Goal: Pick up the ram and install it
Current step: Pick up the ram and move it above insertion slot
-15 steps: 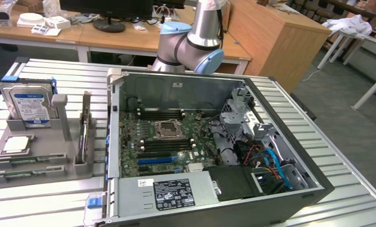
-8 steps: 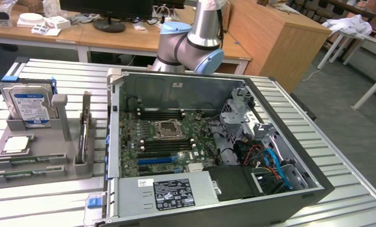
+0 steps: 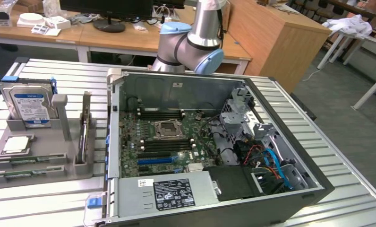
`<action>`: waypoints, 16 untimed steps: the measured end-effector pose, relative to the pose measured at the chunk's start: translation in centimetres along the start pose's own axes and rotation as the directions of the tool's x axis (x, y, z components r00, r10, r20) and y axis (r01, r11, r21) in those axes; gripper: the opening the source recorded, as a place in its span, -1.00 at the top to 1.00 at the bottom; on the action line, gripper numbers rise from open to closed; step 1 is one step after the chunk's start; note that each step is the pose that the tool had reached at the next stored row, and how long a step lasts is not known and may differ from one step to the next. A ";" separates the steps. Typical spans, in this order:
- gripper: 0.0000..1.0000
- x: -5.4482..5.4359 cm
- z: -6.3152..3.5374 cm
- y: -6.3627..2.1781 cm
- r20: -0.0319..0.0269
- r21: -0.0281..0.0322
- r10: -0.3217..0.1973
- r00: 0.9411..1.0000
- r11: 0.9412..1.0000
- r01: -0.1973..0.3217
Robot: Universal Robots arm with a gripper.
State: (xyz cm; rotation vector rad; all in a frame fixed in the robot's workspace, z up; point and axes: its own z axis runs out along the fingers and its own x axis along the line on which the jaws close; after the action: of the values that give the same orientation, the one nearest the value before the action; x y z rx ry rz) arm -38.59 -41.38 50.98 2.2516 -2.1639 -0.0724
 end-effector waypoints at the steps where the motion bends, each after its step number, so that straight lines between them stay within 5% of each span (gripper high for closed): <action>1: 0.29 0.0 0.10 0.00 0.000 0.000 0.000 1.000 1.000 0.000; 16: 0.29 0.0 1.73 -0.08 0.000 0.000 0.000 1.000 1.000 0.000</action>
State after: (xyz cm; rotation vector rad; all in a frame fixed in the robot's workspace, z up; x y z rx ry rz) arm -38.59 -41.38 49.25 2.2515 -2.1637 -0.0724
